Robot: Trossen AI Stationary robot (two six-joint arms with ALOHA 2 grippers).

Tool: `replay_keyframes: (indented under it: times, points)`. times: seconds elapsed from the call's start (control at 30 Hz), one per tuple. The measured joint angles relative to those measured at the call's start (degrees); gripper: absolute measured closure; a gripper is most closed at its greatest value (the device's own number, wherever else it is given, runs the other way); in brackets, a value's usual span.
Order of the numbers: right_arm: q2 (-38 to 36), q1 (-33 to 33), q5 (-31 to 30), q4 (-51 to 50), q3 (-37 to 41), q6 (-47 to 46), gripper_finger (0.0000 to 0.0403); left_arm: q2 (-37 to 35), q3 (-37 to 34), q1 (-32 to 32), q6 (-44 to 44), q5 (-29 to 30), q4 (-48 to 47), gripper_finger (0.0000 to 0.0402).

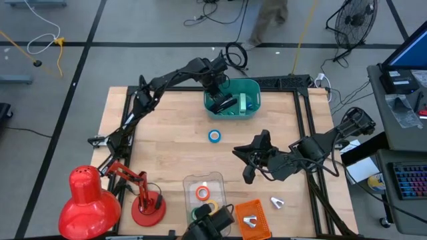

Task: Pick and place Stapler, Stapler remover, tape
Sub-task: Put the yellow small stapler into the green bin, then put the purple staple remover into the orange basket

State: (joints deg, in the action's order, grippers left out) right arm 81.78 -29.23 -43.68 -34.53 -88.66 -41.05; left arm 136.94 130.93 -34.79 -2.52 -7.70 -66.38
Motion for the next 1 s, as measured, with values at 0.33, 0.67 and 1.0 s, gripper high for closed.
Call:
replay_keyframes:
  times: [0.33, 0.67, 1.0]
  points:
    - [0.0, 0.0, 0.0, 0.0, 0.0, 0.4, 0.0355, 0.0, 0.0, 0.0, 0.7, 0.0, -0.1, 0.0280]
    - [0.0, 0.0, 0.0, 0.0, 0.0, 0.4, 0.0355, 0.0, 0.0, -0.1, 0.5, 0.0, -0.1, 0.0278]
    - [0.0, 0.0, 0.0, 0.0, 0.0, 0.4, 0.0355, -0.9, 4.0, -0.5, 0.8, -2.4, -3.9, 0.0277]
